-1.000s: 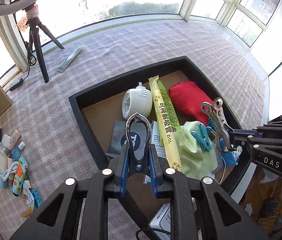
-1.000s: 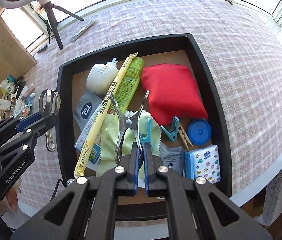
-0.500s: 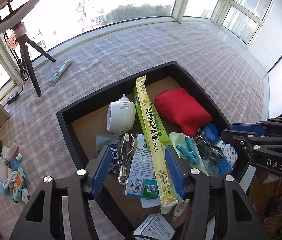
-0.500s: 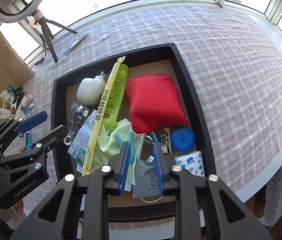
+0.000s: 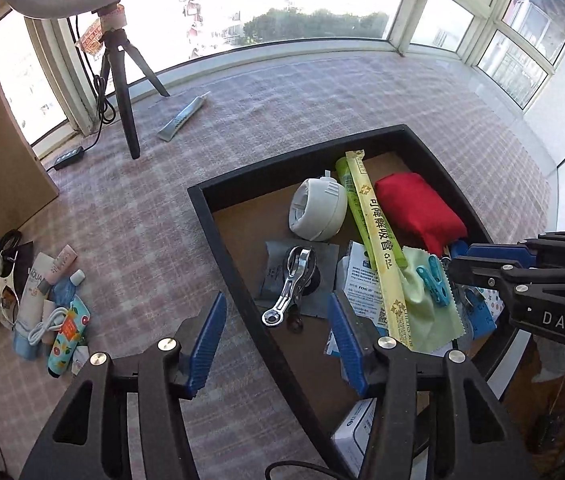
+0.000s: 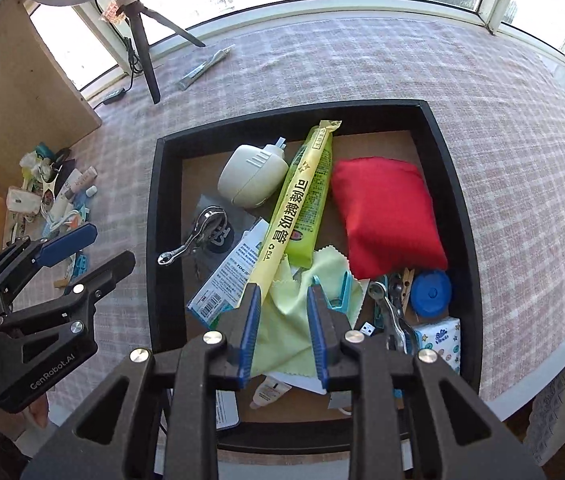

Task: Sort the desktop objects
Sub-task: 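Carry both silver clips into the black tray and open both grippers, then move both grippers back over the pile toward the orange-white tissue pack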

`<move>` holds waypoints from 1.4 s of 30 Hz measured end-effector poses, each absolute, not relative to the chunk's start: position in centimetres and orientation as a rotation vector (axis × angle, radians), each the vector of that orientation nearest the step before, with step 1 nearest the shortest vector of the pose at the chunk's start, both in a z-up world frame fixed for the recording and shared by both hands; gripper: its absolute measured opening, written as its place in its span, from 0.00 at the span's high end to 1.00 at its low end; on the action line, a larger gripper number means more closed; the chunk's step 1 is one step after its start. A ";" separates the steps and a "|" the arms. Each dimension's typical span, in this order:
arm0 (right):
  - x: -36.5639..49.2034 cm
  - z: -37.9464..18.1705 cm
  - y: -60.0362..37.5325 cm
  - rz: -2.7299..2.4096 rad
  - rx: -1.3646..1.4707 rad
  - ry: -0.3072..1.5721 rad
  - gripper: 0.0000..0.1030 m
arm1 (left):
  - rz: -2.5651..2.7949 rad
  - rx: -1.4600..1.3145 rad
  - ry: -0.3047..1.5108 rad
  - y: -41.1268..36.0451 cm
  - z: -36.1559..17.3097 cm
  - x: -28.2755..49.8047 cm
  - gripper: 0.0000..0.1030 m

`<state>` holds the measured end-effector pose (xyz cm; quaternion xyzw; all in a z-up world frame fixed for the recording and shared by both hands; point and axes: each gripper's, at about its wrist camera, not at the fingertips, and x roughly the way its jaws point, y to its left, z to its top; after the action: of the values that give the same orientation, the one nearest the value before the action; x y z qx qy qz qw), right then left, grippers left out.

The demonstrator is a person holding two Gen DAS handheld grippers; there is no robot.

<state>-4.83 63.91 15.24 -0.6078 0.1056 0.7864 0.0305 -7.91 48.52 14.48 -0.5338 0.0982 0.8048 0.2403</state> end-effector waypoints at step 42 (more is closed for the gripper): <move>-21.5 15.5 24.5 2.786 -2.208 0.199 0.69 | 2.665 -1.725 -0.252 2.3 13.7 -20.0 0.49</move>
<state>-21.50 24.47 15.50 -0.6065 0.0546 0.7655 -0.2079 -19.96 2.28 13.66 -0.5415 -0.0793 0.8367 -0.0215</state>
